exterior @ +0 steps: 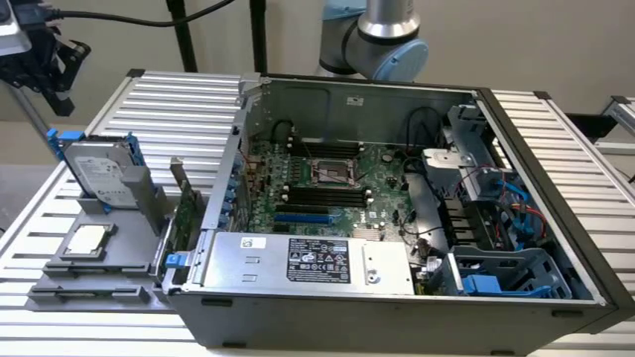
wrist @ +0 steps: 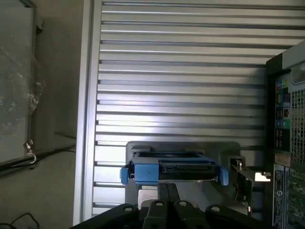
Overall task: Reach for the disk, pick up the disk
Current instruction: 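Pick up the disk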
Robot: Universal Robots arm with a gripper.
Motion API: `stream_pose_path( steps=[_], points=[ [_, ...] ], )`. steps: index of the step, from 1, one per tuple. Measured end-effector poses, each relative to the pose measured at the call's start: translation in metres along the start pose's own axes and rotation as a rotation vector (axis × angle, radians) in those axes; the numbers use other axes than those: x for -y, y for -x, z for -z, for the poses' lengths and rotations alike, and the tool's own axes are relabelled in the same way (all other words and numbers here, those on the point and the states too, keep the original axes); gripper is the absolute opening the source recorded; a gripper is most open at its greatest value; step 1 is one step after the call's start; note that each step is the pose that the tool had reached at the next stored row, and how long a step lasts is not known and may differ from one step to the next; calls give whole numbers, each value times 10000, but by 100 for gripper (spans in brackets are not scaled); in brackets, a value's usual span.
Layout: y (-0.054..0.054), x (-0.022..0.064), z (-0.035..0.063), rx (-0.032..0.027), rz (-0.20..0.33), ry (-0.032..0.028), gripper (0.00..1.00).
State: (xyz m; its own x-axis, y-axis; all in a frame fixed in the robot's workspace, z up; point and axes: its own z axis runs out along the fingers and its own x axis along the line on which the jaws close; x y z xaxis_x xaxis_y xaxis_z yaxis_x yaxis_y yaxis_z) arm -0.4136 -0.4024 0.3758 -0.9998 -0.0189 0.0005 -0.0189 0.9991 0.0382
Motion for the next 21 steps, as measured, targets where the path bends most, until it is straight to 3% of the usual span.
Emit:
stream_pose_path(
  steps=[5,12,21],
  points=[
    [-151,-18,-16,1,2,-2,11],
    [-160,-29,-15,-3,38,-14,11],
    [-156,-29,-15,-57,1513,-14,11]
  ],
)
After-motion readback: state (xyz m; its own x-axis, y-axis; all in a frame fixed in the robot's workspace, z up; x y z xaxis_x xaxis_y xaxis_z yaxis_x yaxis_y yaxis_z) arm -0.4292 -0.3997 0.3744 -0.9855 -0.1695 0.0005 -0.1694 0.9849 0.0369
